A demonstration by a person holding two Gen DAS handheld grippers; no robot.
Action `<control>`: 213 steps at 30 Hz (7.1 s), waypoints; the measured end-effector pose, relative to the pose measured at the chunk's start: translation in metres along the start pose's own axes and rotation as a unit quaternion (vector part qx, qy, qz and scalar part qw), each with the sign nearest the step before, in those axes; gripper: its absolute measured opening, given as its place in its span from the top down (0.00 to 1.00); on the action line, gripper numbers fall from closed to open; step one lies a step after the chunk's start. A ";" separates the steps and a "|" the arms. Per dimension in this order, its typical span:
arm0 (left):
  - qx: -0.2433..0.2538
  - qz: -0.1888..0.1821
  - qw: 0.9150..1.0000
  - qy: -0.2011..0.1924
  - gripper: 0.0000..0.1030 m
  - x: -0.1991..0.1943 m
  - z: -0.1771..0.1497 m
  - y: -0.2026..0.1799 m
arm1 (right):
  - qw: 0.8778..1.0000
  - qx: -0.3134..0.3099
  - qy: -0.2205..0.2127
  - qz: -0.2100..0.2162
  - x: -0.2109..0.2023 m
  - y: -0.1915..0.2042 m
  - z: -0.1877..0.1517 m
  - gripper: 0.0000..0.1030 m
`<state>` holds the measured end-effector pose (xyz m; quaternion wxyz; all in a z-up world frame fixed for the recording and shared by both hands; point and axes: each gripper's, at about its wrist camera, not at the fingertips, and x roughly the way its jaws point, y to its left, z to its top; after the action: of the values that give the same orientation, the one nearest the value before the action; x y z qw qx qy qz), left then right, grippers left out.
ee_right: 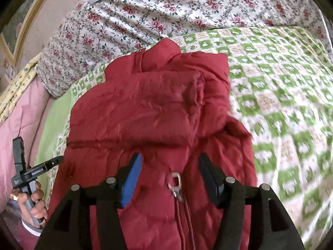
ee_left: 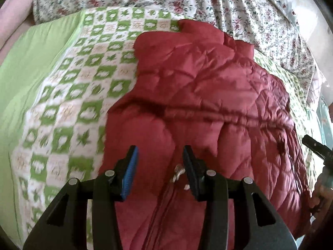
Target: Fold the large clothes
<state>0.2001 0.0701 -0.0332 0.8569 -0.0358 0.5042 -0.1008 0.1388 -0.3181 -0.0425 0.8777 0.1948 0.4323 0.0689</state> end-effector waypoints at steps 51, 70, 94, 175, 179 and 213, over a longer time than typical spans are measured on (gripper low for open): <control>0.009 -0.045 0.996 0.072 0.52 -0.060 -0.157 0.047 | 0.996 0.009 0.091 0.007 -0.089 -0.022 -0.163 0.43; 0.028 -0.069 0.997 0.000 0.84 -0.102 -0.151 0.029 | 0.998 0.003 0.025 0.062 -0.115 -0.012 -0.155 0.74; 0.036 -0.095 0.988 -0.120 0.85 -0.160 -0.045 -0.001 | 0.986 0.015 -0.078 0.148 -0.149 -0.005 -0.071 0.76; 0.077 0.008 0.994 -0.077 0.54 0.077 0.130 -0.088 | 0.980 0.076 -0.185 0.011 0.017 -0.012 0.145 0.31; 0.078 0.019 0.994 -0.078 0.54 0.078 0.134 -0.090 | 0.989 -0.075 -0.129 -0.020 0.044 0.046 0.124 0.24; 0.039 0.032 0.996 -0.070 0.50 0.056 0.150 -0.042 | 0.998 -0.002 -0.052 -0.022 0.127 -0.010 0.153 0.21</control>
<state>0.3515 0.0110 -0.0011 0.8937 0.0067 0.4394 -0.0903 0.3370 -0.3337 -0.0550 0.9006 0.1871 0.3904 0.0399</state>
